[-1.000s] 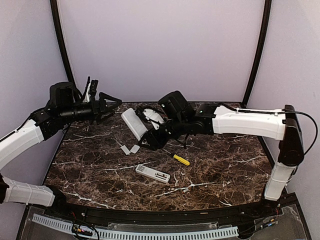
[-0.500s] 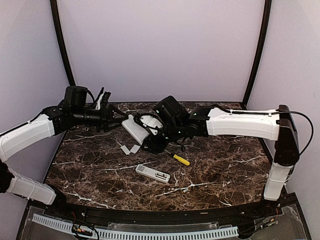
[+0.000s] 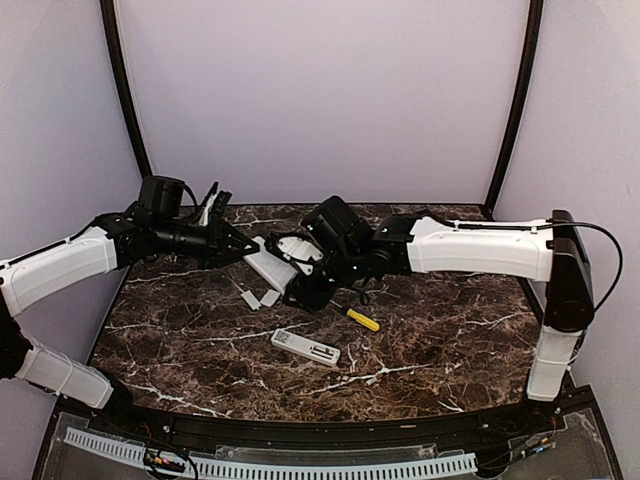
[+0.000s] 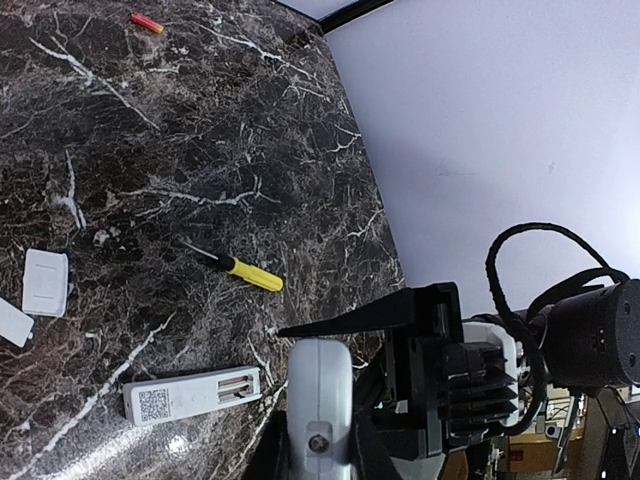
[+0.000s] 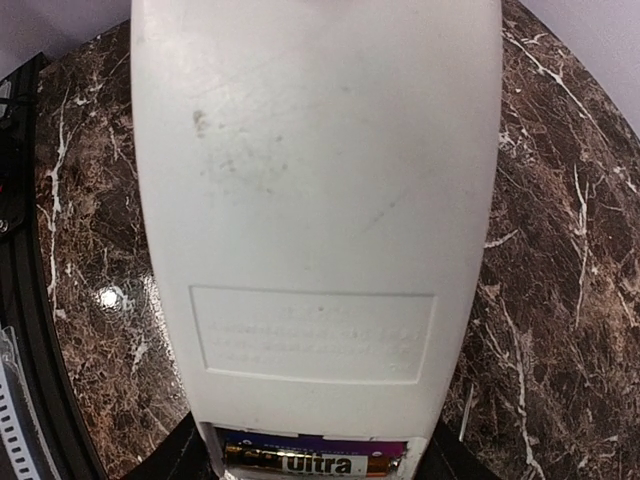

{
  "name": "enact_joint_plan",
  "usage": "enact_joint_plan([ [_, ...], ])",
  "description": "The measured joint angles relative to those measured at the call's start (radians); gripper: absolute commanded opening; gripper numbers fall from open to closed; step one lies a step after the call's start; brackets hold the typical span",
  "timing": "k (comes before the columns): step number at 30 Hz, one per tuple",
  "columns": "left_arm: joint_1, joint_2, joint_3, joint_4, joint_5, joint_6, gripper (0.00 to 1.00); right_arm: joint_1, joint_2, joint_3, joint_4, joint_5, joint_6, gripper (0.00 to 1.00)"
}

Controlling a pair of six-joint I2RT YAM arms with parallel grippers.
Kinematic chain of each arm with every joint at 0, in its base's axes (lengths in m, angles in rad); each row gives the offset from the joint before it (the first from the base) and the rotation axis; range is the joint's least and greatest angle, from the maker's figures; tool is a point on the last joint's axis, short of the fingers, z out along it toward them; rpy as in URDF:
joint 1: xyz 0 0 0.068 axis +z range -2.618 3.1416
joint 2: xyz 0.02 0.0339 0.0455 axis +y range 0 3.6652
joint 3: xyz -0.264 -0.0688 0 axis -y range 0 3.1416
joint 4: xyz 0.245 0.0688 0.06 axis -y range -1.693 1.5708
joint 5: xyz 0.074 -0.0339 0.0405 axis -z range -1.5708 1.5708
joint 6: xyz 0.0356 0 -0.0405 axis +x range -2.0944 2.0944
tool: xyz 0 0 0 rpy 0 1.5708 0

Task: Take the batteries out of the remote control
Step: Pass from the right arm to the left

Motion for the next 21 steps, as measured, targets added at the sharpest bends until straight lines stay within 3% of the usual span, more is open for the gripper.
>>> enact_joint_plan([
  [5,0.0,-0.002,-0.017,0.029,0.004,-0.004,0.0,0.0,0.0,-0.001,0.001,0.003,0.003,0.79],
  [8,-0.002,-0.008,-0.056,0.078,-0.015,-0.043,0.0,0.0,-0.002,-0.013,0.021,0.011,0.008,0.91],
  [15,-0.002,-0.042,-0.235,0.291,-0.113,-0.153,0.0,-0.021,-0.101,-0.143,0.102,0.032,0.06,0.95],
  [21,-0.002,0.006,-0.319,0.443,-0.209,-0.179,0.0,-0.111,-0.263,-0.272,0.208,0.023,0.137,0.96],
])
